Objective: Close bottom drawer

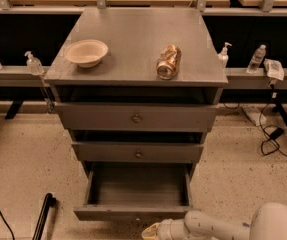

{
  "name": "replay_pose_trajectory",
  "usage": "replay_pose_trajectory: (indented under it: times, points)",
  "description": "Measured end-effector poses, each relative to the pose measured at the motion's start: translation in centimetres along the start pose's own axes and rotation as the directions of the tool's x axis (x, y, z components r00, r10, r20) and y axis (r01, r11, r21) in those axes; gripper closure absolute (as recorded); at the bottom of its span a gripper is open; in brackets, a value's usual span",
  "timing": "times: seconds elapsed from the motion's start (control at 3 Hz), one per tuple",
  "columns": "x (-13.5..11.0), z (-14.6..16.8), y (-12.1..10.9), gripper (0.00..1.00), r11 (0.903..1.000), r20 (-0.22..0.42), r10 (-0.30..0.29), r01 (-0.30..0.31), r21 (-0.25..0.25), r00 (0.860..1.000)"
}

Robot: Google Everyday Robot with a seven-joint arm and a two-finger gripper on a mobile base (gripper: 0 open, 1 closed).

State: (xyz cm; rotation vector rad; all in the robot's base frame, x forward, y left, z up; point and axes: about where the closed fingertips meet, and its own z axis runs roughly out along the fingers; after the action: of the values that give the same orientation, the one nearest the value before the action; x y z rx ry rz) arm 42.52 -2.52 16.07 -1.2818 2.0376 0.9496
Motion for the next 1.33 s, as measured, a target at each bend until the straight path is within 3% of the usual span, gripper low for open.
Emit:
replay_pose_trajectory:
  times: [0.33, 0.67, 1.0, 1.33]
  points:
    - [4.3, -0.6, -2.9, 1.0, 0.9973, -0.032, -0.048, 0.049, 0.054, 0.998]
    - [4.3, -0.6, -2.9, 1.0, 0.9973, -0.031, -0.048, 0.049, 0.054, 0.998]
    - [4.4, -0.7, -3.6, 1.0, 0.989, -0.024, -0.074, 0.077, 0.126, 0.997]
    - [4.6, -1.2, -5.5, 1.0, 0.9518, -0.011, -0.148, 0.145, 0.27, 0.989]
